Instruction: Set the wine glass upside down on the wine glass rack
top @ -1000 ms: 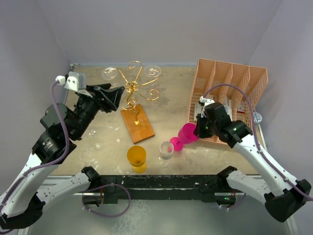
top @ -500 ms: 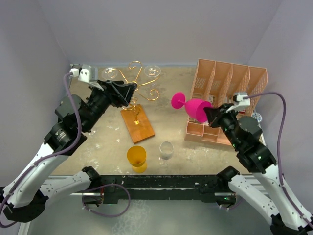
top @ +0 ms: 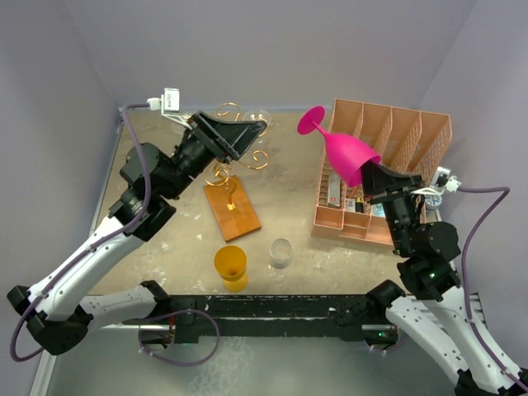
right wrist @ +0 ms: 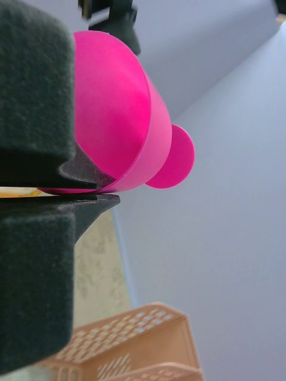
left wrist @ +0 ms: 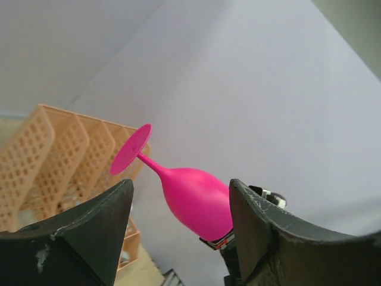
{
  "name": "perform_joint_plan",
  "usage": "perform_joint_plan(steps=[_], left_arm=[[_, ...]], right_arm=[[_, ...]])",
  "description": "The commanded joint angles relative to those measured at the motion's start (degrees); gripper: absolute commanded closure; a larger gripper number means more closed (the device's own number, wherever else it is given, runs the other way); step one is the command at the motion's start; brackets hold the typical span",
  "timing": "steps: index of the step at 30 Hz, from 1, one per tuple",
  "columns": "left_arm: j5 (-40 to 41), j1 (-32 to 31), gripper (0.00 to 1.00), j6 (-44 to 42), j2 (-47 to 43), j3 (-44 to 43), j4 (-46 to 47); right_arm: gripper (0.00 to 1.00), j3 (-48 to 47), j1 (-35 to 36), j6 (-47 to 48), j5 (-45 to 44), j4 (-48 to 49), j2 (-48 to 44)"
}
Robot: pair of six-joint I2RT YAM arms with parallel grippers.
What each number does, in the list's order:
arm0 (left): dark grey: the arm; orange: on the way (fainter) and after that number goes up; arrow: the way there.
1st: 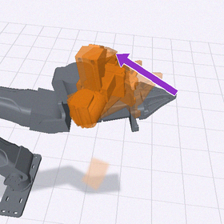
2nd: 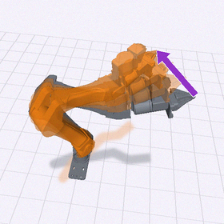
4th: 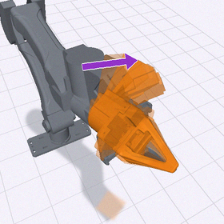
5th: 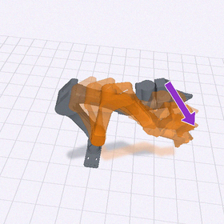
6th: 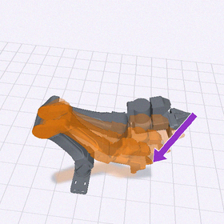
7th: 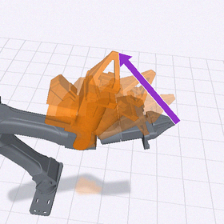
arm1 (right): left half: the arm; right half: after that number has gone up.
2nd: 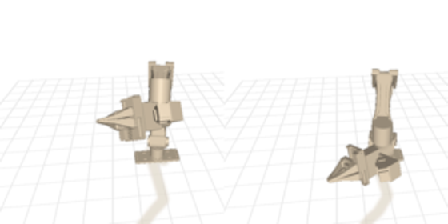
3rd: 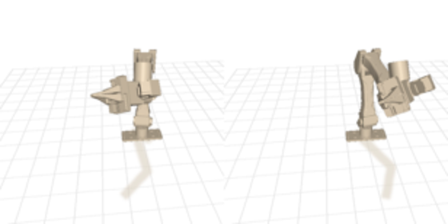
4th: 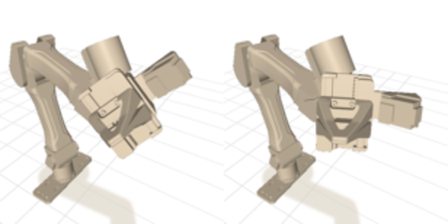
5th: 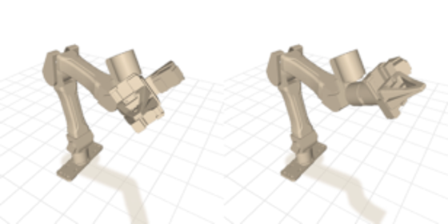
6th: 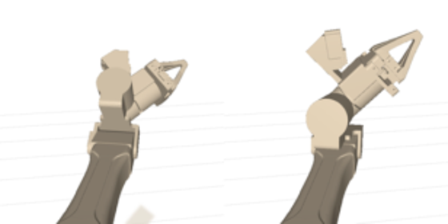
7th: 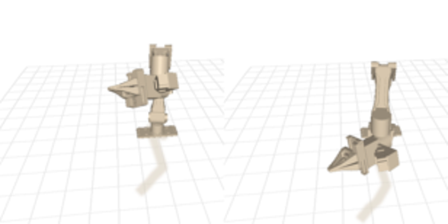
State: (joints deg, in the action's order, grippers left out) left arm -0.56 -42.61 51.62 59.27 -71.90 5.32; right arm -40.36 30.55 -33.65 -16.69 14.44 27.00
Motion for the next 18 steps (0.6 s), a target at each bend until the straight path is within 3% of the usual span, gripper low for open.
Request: perform_joint_plan(steps=[1, 6, 18], left_arm=[[-6.4, -1.6, 0.37, 10.3, 4.1, -1.5, 15.7], [-4.7, -3.7, 0.38, 12.5, 8.3, -3.0, 19.7], [8.7, -12.8, 0.43, 9.2, 15.2, -5.0, 22.7]], right_arm=[[1.00, -0.3, 0.2, -4.5, 2.2, 15.5, 0.1], [1.00, -1.0, 0.2, -6.2, 4.6, 22.3, 2.4], [1.00, -0.5, 0.2, -8.8, 8.6, 26.3, 5.1]])
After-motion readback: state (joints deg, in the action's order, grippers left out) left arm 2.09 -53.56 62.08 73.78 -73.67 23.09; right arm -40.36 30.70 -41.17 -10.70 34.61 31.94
